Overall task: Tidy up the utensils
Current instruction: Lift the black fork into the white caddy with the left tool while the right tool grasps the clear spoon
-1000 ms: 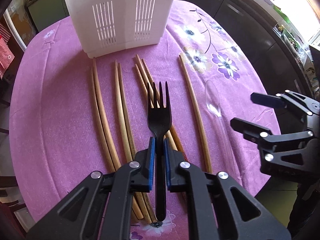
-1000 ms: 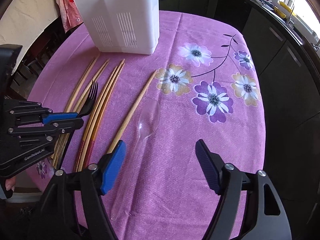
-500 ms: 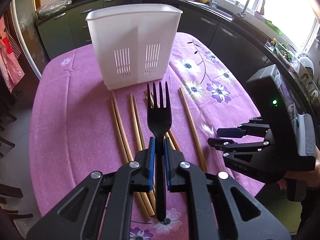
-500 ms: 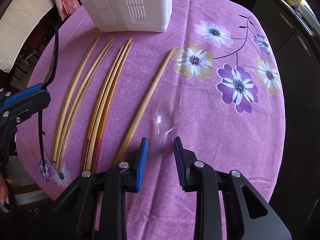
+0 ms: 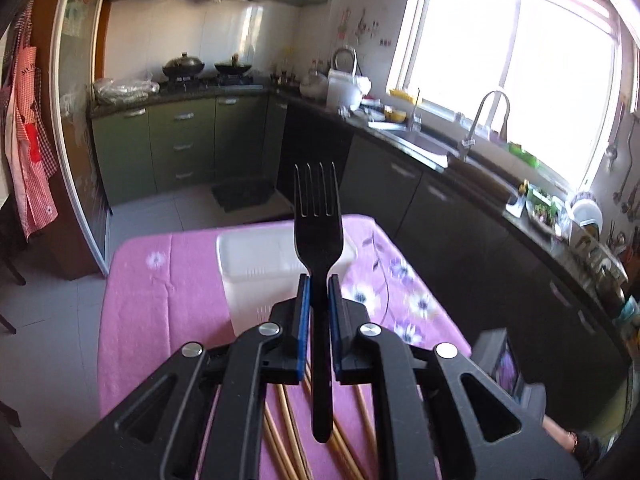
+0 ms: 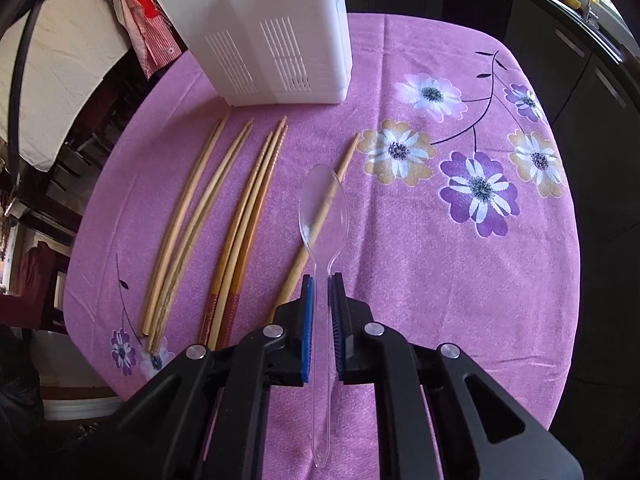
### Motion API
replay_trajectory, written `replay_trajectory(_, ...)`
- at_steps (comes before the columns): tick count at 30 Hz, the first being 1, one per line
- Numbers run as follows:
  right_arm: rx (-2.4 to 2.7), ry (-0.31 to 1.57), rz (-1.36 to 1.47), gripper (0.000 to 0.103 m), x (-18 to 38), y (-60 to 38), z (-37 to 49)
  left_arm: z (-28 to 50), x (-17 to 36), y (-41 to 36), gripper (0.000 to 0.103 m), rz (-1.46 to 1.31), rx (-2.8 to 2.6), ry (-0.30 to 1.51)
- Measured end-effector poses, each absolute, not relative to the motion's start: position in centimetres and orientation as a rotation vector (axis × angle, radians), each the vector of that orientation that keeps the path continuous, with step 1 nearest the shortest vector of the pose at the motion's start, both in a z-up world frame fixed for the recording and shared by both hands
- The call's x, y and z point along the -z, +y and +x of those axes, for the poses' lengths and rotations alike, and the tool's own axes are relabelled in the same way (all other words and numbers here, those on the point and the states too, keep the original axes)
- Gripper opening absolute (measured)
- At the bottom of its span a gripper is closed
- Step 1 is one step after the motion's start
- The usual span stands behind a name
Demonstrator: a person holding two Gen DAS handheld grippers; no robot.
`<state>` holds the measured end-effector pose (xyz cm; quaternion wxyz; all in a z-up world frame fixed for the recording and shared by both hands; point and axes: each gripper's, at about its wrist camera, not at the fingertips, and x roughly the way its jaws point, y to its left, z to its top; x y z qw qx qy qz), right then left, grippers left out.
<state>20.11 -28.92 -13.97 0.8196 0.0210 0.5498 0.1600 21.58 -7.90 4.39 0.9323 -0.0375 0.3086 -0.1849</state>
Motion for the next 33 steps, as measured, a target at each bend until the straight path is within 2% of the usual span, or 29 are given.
replay_trajectory(4, -0.363, 1.099, 0.09, 0.009, 12.2, -30.0, 19.9, 25.9, -6.3, -7.7, 0.009, -0.122, 0.334, 0.491)
replay_trajectory(9, -0.388, 1.027, 0.127, 0.009, 10.0, -31.1, 18.9, 30.3, -6.1, -8.5, 0.009, -0.114, 0.289, 0.38)
replay_trajectory(21, -0.437, 0.851, 0.178, 0.009, 3.8, -31.8, 19.4, 33.6, 1.6, -9.3, 0.009, -0.017, 0.225, 0.507)
replay_trajectory(23, -0.444, 0.811, 0.185, 0.009, 2.2, -31.6, 19.8, 33.4, 2.6, -8.9, 0.012, -0.013, 0.228, 0.523)
replay_trajectory(25, -0.455, 0.764, 0.193, 0.009, 0.4, -31.3, 20.3, 33.1, 3.3, -8.9, 0.032, -0.006, 0.231, 0.537)
replay_trajectory(27, -0.462, 0.713, 0.198, 0.009, -1.4, -30.9, 21.0, 32.5, 3.8, -8.8, 0.039, 0.005, 0.239, 0.541)
replay_trajectory(33, -0.464, 0.54, 0.275, 0.009, -6.6, -29.8, 25.6, 28.8, 2.3, -6.4, 0.039, -0.031, 0.241, 0.515)
